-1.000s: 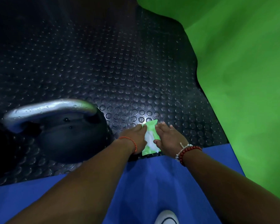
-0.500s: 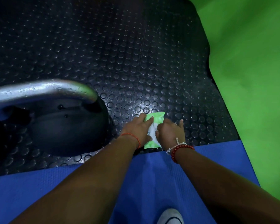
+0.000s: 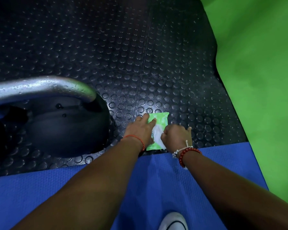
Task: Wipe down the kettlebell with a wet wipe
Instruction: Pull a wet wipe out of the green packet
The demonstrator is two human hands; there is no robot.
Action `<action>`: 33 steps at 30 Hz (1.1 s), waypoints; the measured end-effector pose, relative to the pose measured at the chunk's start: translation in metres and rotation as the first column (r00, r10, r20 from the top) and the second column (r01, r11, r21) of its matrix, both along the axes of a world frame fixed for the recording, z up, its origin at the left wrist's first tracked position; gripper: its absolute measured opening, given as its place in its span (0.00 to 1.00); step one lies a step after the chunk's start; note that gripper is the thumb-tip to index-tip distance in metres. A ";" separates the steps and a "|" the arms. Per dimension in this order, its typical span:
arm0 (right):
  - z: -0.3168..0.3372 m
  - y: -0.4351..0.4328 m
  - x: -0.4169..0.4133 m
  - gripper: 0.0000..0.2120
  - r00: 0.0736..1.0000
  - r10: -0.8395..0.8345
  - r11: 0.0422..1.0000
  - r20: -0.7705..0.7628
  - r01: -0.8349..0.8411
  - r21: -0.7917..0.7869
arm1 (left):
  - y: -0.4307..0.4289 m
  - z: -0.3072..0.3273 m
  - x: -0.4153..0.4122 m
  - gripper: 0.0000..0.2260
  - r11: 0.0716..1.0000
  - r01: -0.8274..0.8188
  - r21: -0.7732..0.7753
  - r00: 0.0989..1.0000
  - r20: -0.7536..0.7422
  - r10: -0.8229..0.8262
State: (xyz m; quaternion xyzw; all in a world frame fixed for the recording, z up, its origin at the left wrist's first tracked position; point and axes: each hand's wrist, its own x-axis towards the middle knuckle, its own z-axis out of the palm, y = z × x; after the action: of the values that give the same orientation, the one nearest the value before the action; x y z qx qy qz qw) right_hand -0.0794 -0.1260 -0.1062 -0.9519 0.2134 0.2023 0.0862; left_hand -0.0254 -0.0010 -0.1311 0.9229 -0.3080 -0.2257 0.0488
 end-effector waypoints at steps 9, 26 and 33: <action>0.015 -0.010 -0.017 0.09 1.000 -0.005 0.998 0.006 0.005 0.070 | -0.005 -0.001 -0.002 0.36 0.999 -0.015 0.047 1.000 -0.002 0.015; 0.030 -0.005 -0.001 0.10 0.884 -0.437 0.758 0.166 0.263 0.596 | 0.047 0.025 -0.030 0.31 0.966 -0.098 -0.240 0.995 0.011 0.103; 0.047 0.020 0.018 0.03 0.836 -0.525 0.650 0.161 0.272 0.709 | 0.138 0.072 -0.056 0.24 0.886 -0.115 -0.450 0.890 0.350 0.293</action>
State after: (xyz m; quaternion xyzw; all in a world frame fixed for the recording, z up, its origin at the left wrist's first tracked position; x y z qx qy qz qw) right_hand -0.0618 -0.1060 -0.0592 -0.8057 0.3163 0.0658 0.4965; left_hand -0.0817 0.1367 -0.0587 0.9451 -0.2511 0.0494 0.2033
